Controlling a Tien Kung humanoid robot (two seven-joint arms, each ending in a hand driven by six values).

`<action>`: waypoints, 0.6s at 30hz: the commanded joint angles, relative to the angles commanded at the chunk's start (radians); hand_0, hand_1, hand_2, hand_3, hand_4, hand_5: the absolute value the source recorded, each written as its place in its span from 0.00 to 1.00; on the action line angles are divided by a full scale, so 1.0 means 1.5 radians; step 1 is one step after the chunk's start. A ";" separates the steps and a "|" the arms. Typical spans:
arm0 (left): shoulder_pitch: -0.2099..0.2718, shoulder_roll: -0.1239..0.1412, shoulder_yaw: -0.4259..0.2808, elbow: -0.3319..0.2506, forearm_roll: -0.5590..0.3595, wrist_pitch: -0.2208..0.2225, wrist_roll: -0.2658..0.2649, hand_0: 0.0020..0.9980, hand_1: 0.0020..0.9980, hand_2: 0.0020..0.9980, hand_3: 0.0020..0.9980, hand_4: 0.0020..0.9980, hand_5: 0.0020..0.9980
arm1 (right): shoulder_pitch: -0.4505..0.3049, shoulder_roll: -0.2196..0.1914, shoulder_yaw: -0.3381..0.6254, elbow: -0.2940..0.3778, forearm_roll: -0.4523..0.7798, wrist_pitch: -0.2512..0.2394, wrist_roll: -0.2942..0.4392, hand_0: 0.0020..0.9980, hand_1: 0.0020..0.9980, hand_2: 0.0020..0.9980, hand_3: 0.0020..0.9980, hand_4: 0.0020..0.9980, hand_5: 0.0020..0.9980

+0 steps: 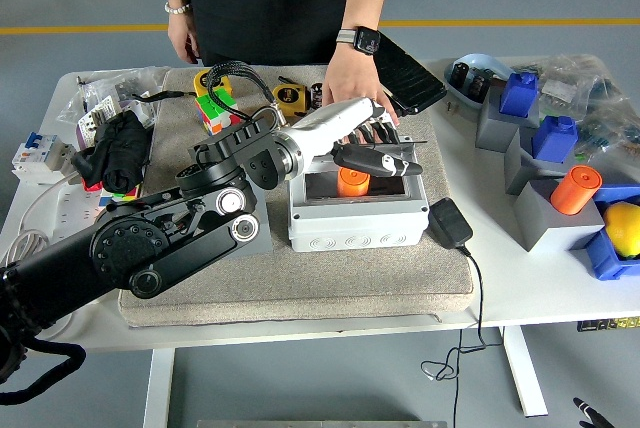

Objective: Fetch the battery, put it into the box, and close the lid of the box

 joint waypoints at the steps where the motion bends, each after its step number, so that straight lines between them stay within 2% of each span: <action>1: 0.001 -0.001 0.003 -0.002 -0.003 -0.002 0.002 0.30 0.56 0.53 0.57 1.00 0.64 | 0.000 0.000 0.000 0.000 0.000 0.000 0.000 0.58 0.64 0.66 0.57 0.94 0.50; 6: 0.006 -0.005 0.018 -0.010 -0.010 -0.006 0.007 0.27 0.56 0.53 0.57 1.00 0.65 | 0.001 0.000 0.001 0.000 -0.001 0.000 -0.001 0.58 0.64 0.66 0.57 0.94 0.50; 11: 0.022 0.003 -0.008 -0.047 -0.021 0.011 -0.011 0.28 0.58 0.55 0.59 1.00 0.64 | 0.000 0.001 0.000 0.000 -0.001 0.000 0.000 0.58 0.64 0.66 0.57 0.94 0.50; 14: 0.051 0.012 -0.045 -0.077 -0.037 0.037 -0.040 0.28 0.58 0.55 0.59 1.00 0.64 | 0.000 0.002 0.001 -0.001 -0.004 -0.001 0.000 0.58 0.64 0.66 0.57 0.94 0.50; 16: 0.085 0.025 -0.082 -0.104 -0.082 0.073 -0.081 0.28 0.58 0.55 0.59 1.00 0.64 | -0.001 0.003 0.002 -0.001 -0.001 -0.001 0.000 0.58 0.64 0.66 0.57 0.94 0.50; 17: 0.100 0.031 -0.097 -0.113 -0.106 0.090 -0.103 0.35 0.60 0.58 0.60 0.99 0.63 | -0.001 0.003 0.003 -0.001 0.001 0.000 0.001 0.58 0.64 0.66 0.57 0.94 0.50; 18: 0.117 0.040 -0.115 -0.121 -0.134 0.107 -0.128 0.35 0.60 0.58 0.60 0.99 0.63 | -0.002 0.004 0.004 -0.001 0.000 0.000 0.001 0.58 0.64 0.66 0.57 0.94 0.50</action>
